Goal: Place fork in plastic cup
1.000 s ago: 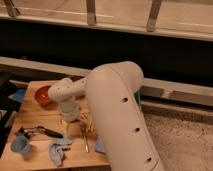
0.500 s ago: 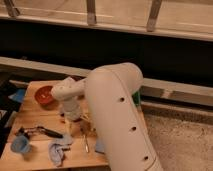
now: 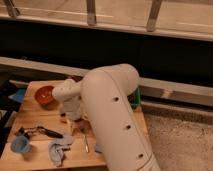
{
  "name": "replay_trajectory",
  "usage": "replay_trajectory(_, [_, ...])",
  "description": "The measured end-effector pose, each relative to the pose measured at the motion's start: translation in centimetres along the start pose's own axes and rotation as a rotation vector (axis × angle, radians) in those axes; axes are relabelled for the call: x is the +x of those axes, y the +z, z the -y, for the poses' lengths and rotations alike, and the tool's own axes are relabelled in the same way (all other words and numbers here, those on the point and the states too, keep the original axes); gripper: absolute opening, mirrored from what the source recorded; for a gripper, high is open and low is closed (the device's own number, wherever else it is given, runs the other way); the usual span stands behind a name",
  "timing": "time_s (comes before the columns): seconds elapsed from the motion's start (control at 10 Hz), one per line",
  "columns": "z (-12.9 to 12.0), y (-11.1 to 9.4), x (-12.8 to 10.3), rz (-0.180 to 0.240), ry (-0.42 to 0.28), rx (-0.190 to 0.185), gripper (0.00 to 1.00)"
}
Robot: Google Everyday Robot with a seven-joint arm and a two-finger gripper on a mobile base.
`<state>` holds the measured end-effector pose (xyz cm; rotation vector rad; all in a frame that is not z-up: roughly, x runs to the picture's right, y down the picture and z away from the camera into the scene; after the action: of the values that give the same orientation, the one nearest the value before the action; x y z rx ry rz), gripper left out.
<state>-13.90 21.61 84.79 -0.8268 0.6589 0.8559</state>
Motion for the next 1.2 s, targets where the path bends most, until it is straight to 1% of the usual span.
replay_trajectory(0.1, [0.0,-0.1,-0.1,0.001,-0.001,0.001,0.4])
replay_trajectory(0.3, [-0.2,-0.7,-0.2,0.004,-0.004,0.002,0.17])
replay_trajectory(0.4, [-0.2,-1.0,-0.2,0.004,-0.006,0.002,0.08])
replay_trajectory(0.5, [-0.3,-1.1,-0.1,0.001,-0.009,0.002,0.02])
replay_trajectory(0.6, [-0.2,-1.2,-0.2,0.004,-0.007,0.001,0.0])
replay_trajectory(0.7, [-0.2,-1.1,-0.1,0.002,-0.006,0.003,0.0])
replay_trajectory(0.8, [-0.1,-1.0,-0.1,0.005,0.002,0.012,0.0])
replay_trajectory(1.2, [0.2,-1.2,0.0,0.008,0.007,0.013,0.0])
